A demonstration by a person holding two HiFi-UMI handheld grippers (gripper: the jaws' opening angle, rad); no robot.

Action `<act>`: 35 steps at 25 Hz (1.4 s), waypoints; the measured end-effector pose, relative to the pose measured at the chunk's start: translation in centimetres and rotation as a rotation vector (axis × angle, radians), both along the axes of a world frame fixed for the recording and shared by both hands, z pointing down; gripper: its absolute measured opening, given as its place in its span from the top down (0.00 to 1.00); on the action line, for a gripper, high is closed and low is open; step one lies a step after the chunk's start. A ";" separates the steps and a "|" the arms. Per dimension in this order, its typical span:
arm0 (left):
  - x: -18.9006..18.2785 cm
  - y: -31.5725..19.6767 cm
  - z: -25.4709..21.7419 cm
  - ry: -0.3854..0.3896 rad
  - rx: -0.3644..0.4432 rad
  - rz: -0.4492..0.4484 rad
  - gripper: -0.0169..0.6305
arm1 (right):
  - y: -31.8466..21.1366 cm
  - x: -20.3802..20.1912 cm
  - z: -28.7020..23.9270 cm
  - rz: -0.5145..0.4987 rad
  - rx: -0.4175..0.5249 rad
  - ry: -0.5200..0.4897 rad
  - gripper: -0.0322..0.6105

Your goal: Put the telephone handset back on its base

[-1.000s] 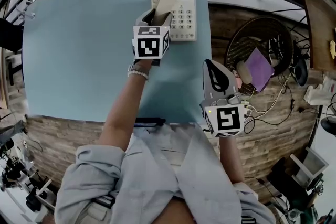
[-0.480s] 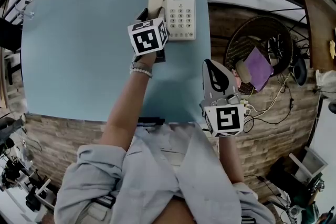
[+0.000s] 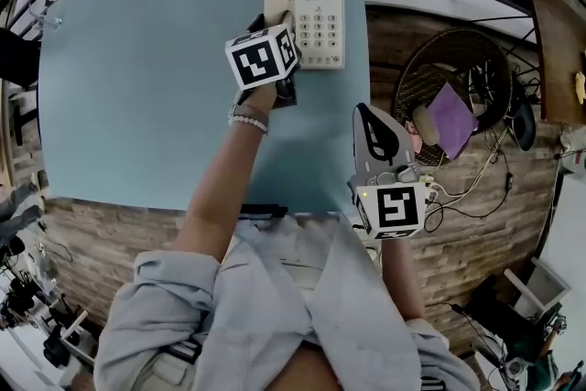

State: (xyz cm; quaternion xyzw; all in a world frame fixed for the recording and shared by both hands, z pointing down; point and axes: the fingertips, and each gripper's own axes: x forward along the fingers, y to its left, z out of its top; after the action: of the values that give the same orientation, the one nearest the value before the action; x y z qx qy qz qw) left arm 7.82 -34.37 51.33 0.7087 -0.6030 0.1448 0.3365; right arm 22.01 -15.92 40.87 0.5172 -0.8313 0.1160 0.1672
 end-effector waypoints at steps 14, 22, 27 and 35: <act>1.0 0.8 -1.5 0.049 0.053 0.120 0.65 | 0.2 -0.6 -0.6 -0.002 0.015 0.010 0.94; 1.9 3.3 -7.1 0.057 0.295 0.292 0.78 | 1.1 -0.9 -1.3 0.025 0.052 0.001 0.94; 0.7 5.4 -9.2 -0.002 0.377 0.349 0.93 | 1.8 -2.0 -2.3 0.025 0.074 0.014 0.94; 0.6 9.9 -12.9 -0.033 0.485 0.475 0.97 | 2.8 -2.5 -4.1 0.039 0.130 0.019 0.94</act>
State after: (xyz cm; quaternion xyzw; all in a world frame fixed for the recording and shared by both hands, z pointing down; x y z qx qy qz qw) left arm 8.39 -24.46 38.46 0.8863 -0.4433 0.0830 0.1053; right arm 19.52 -13.08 36.80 0.5441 -0.8253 0.0600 0.1388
